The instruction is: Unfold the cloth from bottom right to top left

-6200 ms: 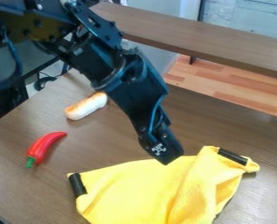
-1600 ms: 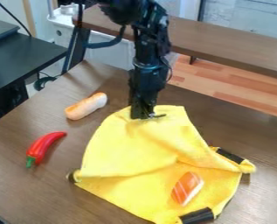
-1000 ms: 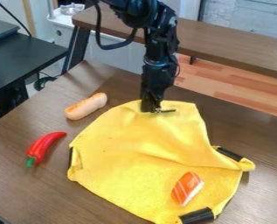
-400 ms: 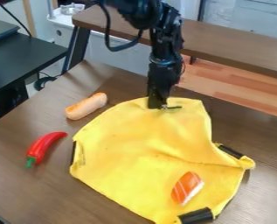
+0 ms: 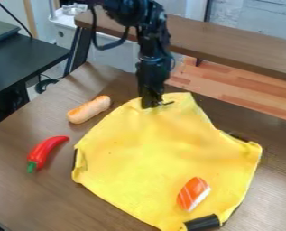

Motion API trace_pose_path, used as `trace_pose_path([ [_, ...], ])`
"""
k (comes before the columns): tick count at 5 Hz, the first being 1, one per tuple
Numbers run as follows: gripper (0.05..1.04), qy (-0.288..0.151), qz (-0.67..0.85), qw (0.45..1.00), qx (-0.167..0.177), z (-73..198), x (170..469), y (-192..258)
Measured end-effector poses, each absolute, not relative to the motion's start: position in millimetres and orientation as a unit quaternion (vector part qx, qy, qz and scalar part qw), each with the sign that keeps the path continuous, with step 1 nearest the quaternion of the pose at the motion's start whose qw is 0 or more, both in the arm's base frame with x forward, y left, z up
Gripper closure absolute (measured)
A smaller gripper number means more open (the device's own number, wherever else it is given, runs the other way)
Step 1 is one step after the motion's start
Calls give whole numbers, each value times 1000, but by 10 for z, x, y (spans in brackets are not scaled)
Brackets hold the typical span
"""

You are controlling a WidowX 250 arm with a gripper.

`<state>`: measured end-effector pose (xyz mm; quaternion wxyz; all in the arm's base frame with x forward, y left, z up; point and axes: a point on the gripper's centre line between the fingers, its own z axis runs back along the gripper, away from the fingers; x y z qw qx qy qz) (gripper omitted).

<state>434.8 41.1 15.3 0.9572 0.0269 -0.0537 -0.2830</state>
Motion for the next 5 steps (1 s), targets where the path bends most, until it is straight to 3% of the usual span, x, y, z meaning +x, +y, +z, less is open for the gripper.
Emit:
trace_pose_path([
  [2,1011,-47,-259,965,18,72,4370,555],
  [3,869,-48,-314,947,52,106,4452,540],
  [5,309,-72,-477,871,97,29,4560,445],
])
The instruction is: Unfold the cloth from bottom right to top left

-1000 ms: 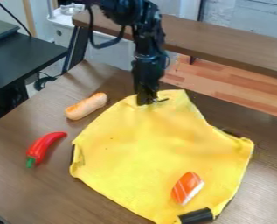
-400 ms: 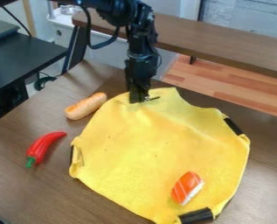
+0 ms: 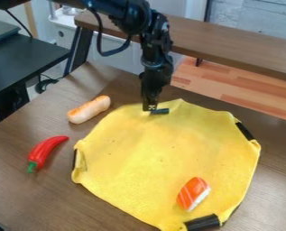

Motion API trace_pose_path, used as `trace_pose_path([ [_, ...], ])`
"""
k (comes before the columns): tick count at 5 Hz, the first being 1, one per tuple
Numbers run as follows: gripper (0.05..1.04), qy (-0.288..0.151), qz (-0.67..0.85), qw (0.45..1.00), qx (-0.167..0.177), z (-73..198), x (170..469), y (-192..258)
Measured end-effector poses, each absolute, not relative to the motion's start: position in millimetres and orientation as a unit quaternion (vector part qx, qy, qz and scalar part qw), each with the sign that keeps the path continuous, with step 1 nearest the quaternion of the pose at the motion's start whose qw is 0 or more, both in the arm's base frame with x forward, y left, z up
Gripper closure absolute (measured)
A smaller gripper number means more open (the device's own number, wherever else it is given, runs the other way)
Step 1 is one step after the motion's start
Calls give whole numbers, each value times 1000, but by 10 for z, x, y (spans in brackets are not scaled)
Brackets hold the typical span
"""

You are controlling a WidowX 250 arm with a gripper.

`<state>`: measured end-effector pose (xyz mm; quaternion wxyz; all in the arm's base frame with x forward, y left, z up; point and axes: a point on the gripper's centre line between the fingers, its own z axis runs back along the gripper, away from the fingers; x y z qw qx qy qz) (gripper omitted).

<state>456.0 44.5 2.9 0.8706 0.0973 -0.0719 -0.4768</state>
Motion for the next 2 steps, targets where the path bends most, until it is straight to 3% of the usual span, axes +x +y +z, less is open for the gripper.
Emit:
trace_pose_path([
  [1,92,-85,-493,857,122,243,4512,476],
  [2,82,-103,-484,861,120,504,4330,432],
])
